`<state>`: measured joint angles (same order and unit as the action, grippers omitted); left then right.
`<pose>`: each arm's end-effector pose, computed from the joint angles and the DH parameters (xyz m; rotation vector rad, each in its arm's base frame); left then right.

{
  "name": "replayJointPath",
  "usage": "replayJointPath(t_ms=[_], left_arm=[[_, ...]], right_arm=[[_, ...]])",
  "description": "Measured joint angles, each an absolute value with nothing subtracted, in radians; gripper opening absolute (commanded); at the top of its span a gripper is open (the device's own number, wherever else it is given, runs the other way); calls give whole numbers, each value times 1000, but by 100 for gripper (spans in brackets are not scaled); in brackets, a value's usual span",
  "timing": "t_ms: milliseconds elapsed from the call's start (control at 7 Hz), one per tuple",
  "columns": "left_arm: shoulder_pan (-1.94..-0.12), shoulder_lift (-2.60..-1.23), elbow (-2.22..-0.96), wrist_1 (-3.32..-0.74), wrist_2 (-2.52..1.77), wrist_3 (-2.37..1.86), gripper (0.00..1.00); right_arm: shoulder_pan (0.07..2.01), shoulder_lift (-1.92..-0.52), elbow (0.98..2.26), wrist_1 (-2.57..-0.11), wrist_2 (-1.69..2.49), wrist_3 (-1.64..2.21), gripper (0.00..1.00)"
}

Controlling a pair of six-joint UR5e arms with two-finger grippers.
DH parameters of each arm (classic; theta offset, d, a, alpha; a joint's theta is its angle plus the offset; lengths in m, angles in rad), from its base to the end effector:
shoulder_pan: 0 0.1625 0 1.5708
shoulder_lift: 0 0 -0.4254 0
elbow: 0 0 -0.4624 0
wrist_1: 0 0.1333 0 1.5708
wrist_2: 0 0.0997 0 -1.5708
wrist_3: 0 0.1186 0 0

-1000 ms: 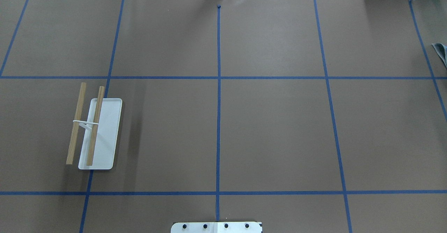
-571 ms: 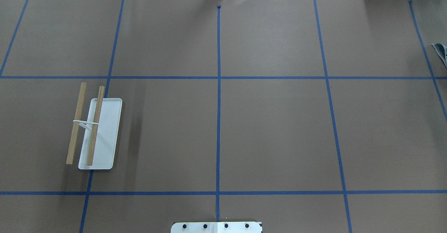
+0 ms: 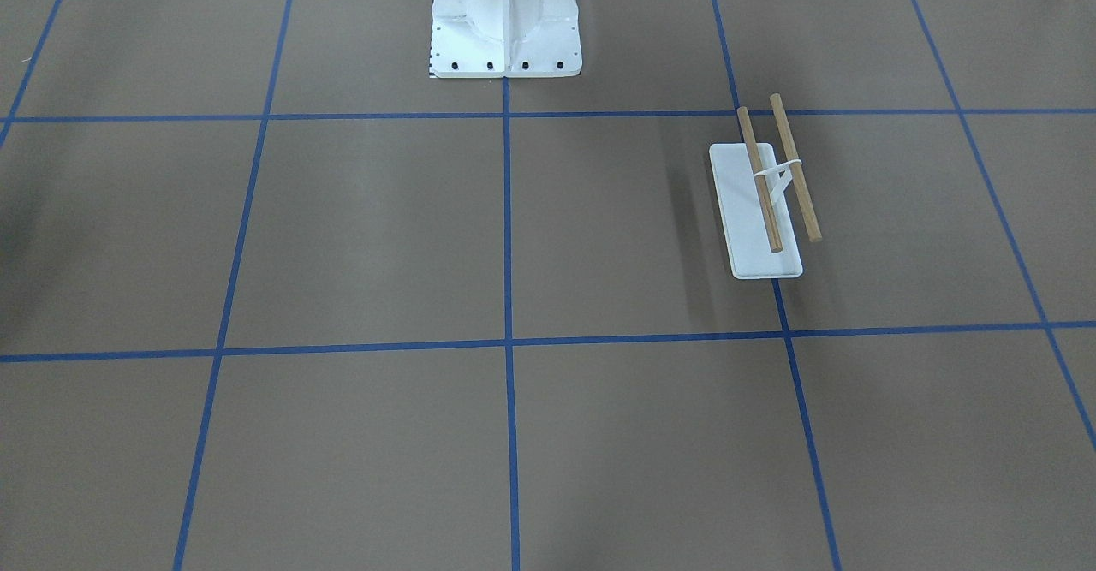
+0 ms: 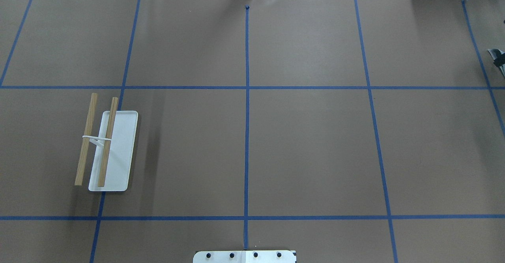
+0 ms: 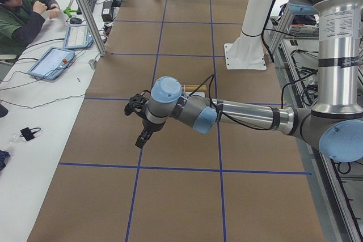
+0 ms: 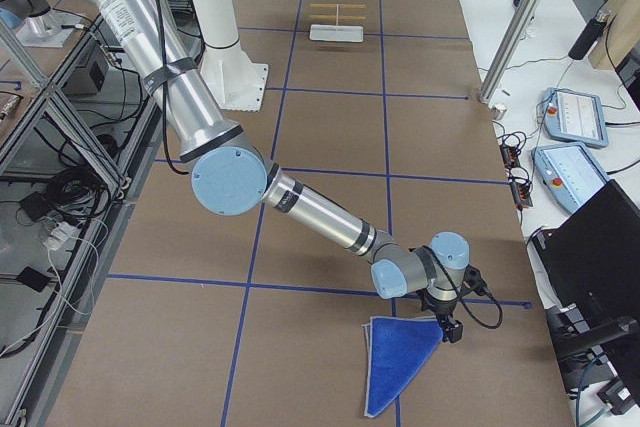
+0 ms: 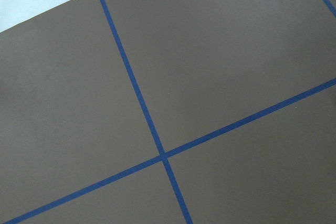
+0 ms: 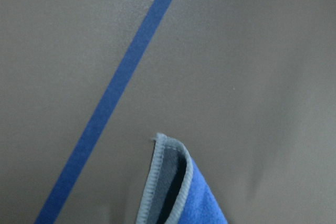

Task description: Hang towel on rack

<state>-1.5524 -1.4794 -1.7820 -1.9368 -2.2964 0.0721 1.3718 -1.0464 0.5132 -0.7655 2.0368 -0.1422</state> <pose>-0.0445 -0.5508 0.5628 0.4839 0.6995 0.2612 -0.0670 -0.7370 0.8410 0.2556 -0.4736 -0.3964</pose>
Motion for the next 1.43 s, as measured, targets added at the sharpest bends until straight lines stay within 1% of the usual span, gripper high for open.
replayJointPath(t_ms=[143, 429, 571, 714, 1143, 1429], left_arm=[[-1552, -1479, -1783, -1937, -2296, 72, 99], [-1552, -1479, -1784, -1937, -2296, 72, 99], [-1552, -1480, -1785, -1937, -2296, 72, 99], [-1552, -1480, -1786, -1937, -2296, 72, 99], [-1552, -1480, -1789, -1937, -2296, 67, 99], [-1552, -1480, -1786, -1953, -2296, 36, 99]], right_arm=[[1369, -1047, 513, -759, 2006, -139, 45], [1367, -1053, 512, -754, 1981, -138, 44], [1366, -1055, 512, -753, 1976, -138, 20], [1366, -1055, 512, -753, 1975, -136, 0], [1376, -1057, 516, -752, 1981, -133, 0], [1420, -1054, 522, -752, 2023, -136, 0]])
